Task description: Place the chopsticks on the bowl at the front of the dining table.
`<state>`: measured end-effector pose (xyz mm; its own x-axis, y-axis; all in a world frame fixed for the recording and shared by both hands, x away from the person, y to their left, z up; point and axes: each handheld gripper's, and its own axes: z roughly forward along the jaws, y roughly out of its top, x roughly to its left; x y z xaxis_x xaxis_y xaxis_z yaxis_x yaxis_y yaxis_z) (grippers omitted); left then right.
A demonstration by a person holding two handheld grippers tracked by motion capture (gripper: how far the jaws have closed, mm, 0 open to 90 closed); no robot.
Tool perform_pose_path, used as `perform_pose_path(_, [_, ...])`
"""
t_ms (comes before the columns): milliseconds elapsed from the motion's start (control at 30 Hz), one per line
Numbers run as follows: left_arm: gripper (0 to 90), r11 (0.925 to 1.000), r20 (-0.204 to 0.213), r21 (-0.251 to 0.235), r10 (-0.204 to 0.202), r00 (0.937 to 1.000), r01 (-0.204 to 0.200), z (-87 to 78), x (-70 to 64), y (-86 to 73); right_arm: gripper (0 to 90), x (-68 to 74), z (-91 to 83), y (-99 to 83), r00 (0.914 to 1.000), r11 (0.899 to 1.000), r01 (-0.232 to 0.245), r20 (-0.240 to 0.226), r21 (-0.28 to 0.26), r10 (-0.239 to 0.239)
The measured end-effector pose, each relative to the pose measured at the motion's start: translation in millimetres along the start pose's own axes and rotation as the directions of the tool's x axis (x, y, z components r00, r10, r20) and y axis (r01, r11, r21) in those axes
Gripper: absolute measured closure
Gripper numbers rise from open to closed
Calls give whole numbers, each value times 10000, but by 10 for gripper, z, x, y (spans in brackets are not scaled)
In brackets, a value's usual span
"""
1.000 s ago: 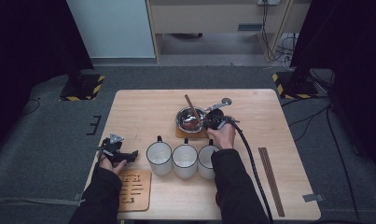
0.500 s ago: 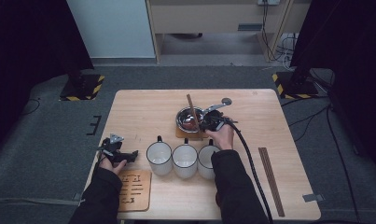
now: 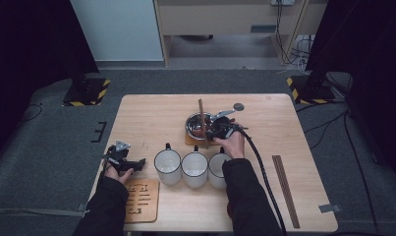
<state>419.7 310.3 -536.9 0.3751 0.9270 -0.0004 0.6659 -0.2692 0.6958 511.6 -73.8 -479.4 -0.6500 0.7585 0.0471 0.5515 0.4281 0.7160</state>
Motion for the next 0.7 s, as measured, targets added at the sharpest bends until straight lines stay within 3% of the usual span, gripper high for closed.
perform_pose_path(700, [0,10000,-1,0,0,10000,0,0,0,0,566,47,45,15,9999,9999,147,-30,-17,-147])
